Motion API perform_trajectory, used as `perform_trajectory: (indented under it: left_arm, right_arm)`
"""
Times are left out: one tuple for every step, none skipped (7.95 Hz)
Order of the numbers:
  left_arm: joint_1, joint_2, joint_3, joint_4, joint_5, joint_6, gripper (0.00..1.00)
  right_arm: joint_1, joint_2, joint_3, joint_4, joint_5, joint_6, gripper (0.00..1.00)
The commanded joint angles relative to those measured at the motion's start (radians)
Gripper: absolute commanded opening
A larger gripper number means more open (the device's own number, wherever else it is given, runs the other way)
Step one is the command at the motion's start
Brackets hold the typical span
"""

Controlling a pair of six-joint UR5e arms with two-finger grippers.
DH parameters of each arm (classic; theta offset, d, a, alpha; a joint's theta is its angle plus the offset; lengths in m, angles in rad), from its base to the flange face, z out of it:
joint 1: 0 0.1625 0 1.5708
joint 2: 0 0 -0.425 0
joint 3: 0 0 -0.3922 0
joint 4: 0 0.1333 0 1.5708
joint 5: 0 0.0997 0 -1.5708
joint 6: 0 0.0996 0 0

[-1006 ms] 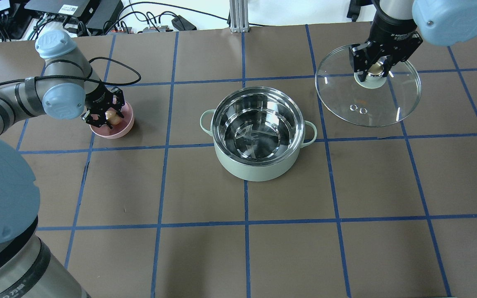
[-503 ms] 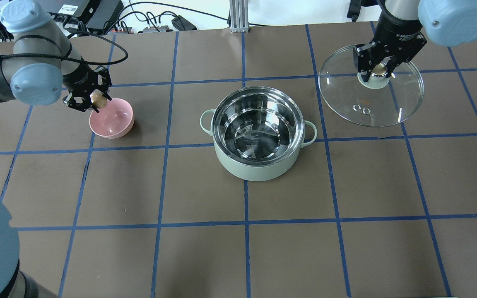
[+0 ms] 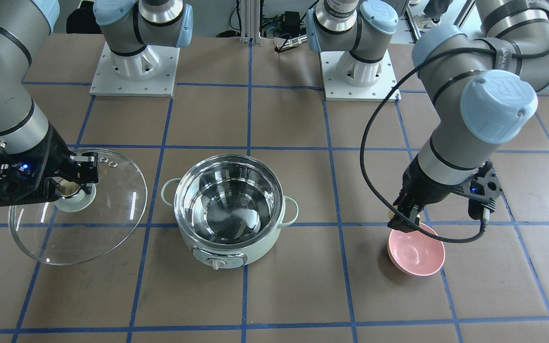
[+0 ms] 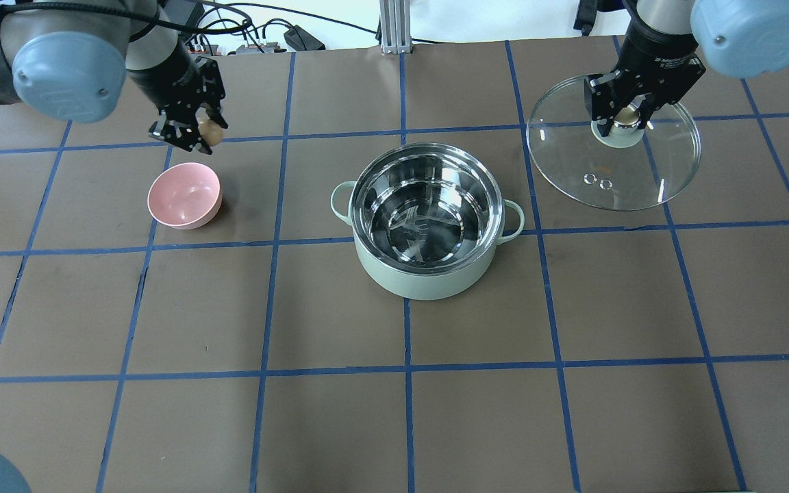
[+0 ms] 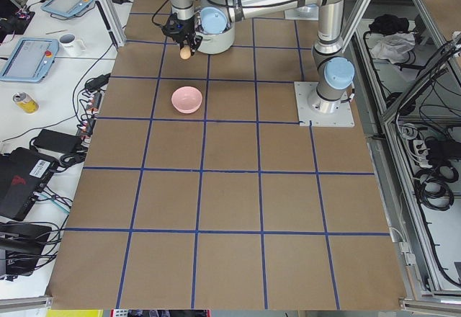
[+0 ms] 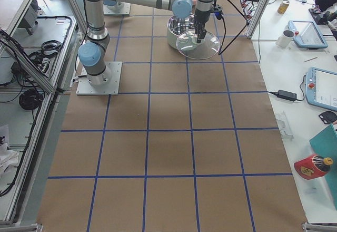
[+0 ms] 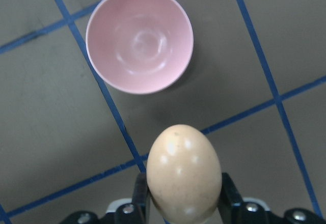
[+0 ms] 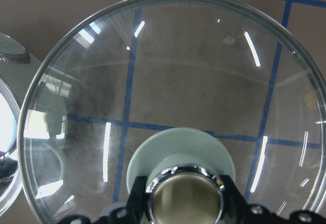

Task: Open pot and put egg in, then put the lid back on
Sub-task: 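Lift the brown egg from the pink bowl toward the pot with the left gripper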

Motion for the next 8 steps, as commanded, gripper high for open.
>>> perform_trajectory:
  left_arm:
    - [-0.162, -0.002, 0.075, -0.033, -0.106, -0.349, 0.0]
    - [-0.202, -0.014, 0.075, -0.009, -0.128, -0.429, 0.0]
    - [-0.257, -0.037, 0.075, 0.026, -0.133, -0.518, 0.0]
    - [-0.321, -0.062, 0.075, 0.049, -0.13, -0.577, 0.0]
    - [-0.354, -0.092, 0.075, 0.062, -0.131, -0.644, 0.0]
    - [-0.378, -0.123, 0.073, 0.091, -0.131, -0.649, 0.0]
    - [-0.418, -0.154, 0.073, 0.112, -0.13, -0.672, 0.0]
    - [-0.435, -0.171, 0.072, 0.14, -0.13, -0.704, 0.0]
  right_arm:
    - [0.0, 0.0, 0.0, 0.0, -0.001, 0.0, 0.0]
    - [0.0, 0.002, 0.0, 0.0, 0.0, 0.0, 0.0]
    - [0.0, 0.002, 0.0, 0.001, -0.001, 0.0, 0.0]
    - [0.0, 0.003, 0.0, 0.001, 0.0, 0.0, 0.0]
    - [0.0, 0.002, 0.0, 0.003, 0.0, 0.0, 0.0]
    - [0.0, 0.002, 0.002, 0.001, 0.0, 0.0, 0.0]
    - [0.0, 0.002, 0.0, 0.001, 0.0, 0.0, 0.0]
    - [0.0, 0.003, 0.002, 0.0, 0.012, 0.0, 0.0]
